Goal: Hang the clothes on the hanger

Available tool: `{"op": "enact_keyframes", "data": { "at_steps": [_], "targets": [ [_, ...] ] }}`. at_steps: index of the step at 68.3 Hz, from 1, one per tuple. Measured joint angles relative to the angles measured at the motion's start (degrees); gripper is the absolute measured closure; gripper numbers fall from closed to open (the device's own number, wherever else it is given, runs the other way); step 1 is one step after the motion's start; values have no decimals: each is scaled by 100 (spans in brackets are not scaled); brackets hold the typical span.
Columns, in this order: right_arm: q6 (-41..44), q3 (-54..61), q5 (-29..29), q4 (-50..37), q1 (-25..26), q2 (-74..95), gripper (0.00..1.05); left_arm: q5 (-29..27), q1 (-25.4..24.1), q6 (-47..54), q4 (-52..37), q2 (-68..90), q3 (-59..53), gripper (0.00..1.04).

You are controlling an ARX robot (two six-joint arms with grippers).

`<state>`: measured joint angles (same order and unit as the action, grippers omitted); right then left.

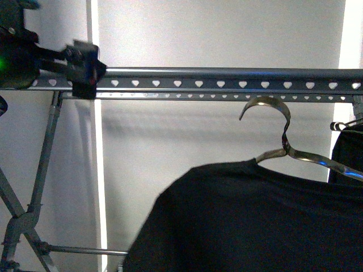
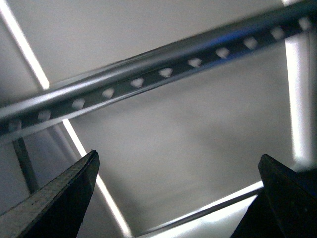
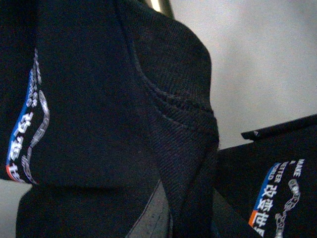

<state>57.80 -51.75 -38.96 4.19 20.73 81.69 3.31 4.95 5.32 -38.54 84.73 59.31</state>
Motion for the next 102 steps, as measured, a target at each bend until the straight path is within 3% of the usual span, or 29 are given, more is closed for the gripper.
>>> {"op": "enact_keyframes", "data": {
  "at_steps": [5, 13, 26, 32, 37, 42, 58, 82, 102],
  "targets": [
    [-284, -22, -24, 98, 33, 2, 99, -396, -155, -1534, 424, -11, 114, 7],
    [-1084, -260, -105, 350, 28, 2, 99, -813, -387, -3134, 1320, -9, 199, 7],
    [-2610, -1073, -90, 951, -9, 17, 99, -710, -350, -3547, 1517, -173, 63, 9],
    [-3609, -1604, -149, 1134, -9, 173, 99, -623, -208, -1965, 1338, -920, -817, 30],
    [-4312, -1888, -179, 1145, -9, 317, 99, -586, -184, -1209, 1001, -1399, -1521, 44],
    [-4996, -2184, -223, 1139, -9, 470, 99, -356, -348, -857, 719, -1718, -2146, 59],
    [-6660, -3001, -203, 1187, -103, 970, 99, -350, -494, -621, 212, -2430, -3578, 102],
    [-7501, -4033, 518, 1510, -638, 1565, 99, -332, -494, -564, 70, -3569, -4839, 101],
    [-7508, -3801, 960, 1412, -866, 1735, 99, -332, -494, -562, 466, -4503, -5386, 101]
  ]
}}
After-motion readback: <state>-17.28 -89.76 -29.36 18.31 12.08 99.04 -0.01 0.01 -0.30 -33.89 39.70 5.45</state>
